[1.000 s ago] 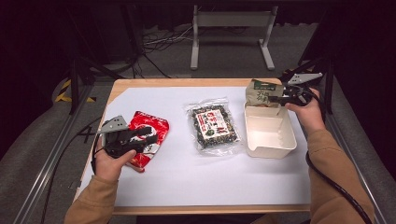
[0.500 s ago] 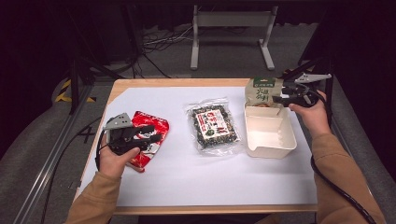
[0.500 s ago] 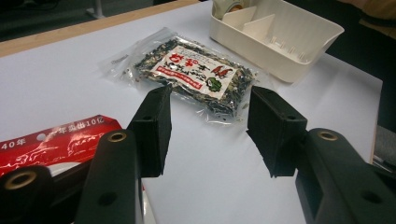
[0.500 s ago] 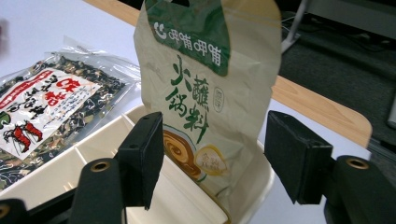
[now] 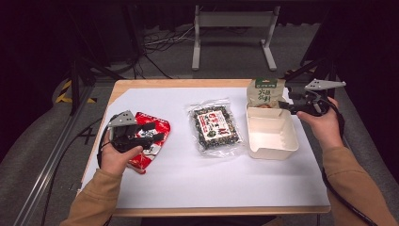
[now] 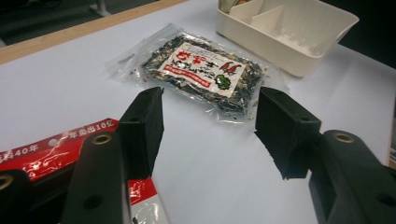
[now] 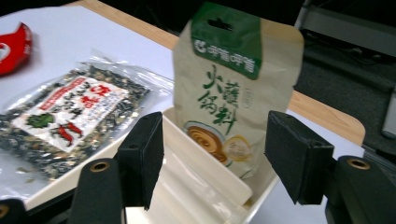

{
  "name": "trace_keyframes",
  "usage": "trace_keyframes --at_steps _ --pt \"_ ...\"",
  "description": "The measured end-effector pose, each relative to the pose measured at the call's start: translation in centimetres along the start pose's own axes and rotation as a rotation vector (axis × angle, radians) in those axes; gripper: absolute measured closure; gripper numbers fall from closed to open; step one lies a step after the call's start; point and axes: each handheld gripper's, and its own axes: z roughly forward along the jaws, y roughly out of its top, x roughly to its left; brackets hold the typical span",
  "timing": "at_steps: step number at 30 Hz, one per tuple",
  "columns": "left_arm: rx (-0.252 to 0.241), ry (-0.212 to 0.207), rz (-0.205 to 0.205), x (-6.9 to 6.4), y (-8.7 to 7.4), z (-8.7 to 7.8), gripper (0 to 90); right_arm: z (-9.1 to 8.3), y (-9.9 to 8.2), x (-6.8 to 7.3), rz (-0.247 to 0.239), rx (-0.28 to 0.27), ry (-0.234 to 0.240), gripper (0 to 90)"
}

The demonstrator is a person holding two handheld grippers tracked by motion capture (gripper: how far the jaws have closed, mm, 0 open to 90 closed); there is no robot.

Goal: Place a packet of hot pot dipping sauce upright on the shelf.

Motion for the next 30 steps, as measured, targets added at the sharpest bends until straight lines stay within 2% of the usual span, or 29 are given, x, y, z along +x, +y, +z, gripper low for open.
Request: trace_keyframes --at_steps 3,4,5,7,9,15,16,20,23,24,25,26,27,28,29,30 --pt "0.011 0.002 -0.013 0.2 0.0 0.0 37.4 -1.0 0.0 1.2 -0.002 -0.022 0.023 37.0" --pt "0.016 0.008 -0.020 0.3 -0.1 -0.1 36.0 -1.5 -0.1 2.0 0.001 -0.036 0.049 36.2" --pt "0.013 0.010 -0.016 0.4 -0.1 -0.1 36.0 -1.5 -0.1 2.0 0.001 -0.036 0.049 36.2" --pt "0.021 0.010 -0.028 0.6 -0.2 -0.1 35.4 -1.8 -0.3 2.9 0.009 -0.045 0.084 35.9" --pt "0.032 0.026 -0.009 0.8 -0.3 0.0 35.1 -2.1 -0.5 3.8 -0.003 -0.040 0.104 36.0" --pt "0.037 0.030 -0.035 1.1 -0.4 -0.2 36.6 -3.0 -1.0 6.6 -0.016 -0.076 0.160 35.9" --pt "0.037 0.030 -0.035 1.1 -0.4 -0.2 39.6 -3.0 -1.0 6.6 -0.016 -0.076 0.160 35.9" --pt "0.030 0.028 0.001 1.2 -0.4 -0.1 45.1 -3.0 -1.4 8.2 -0.020 -0.089 0.194 35.8" --pt "0.050 0.052 -0.020 1.3 -0.2 -0.2 43.0 -2.7 -1.8 9.6 -0.033 -0.094 0.217 35.8" --pt "0.050 0.052 -0.020 1.3 -0.2 -0.2 40.7 -2.7 -1.8 9.6 -0.033 -0.094 0.217 35.8" --pt "0.070 0.077 -0.038 1.5 -0.1 -0.4 40.7 -2.5 -2.0 10.2 -0.032 -0.100 0.230 35.8" --pt "0.084 0.100 -0.067 1.5 0.0 -0.4 36.8 -2.4 -2.2 10.7 -0.033 -0.105 0.245 35.8" --pt "0.092 0.112 -0.069 1.6 0.0 -0.5 34.7 -2.2 -2.3 11.2 -0.030 -0.110 0.260 35.8" --pt "0.094 0.102 -0.073 1.9 0.2 -0.6 34.4 -1.6 -2.5 12.0 -0.040 -0.096 0.284 35.8" --pt "0.094 0.102 -0.073 1.9 0.2 -0.6 34.3 -1.6 -2.5 12.0 -0.040 -0.096 0.284 35.8" --pt "0.095 0.105 -0.061 2.0 0.3 -0.6 34.0 -1.3 -2.6 12.7 -0.059 -0.078 0.294 35.8"
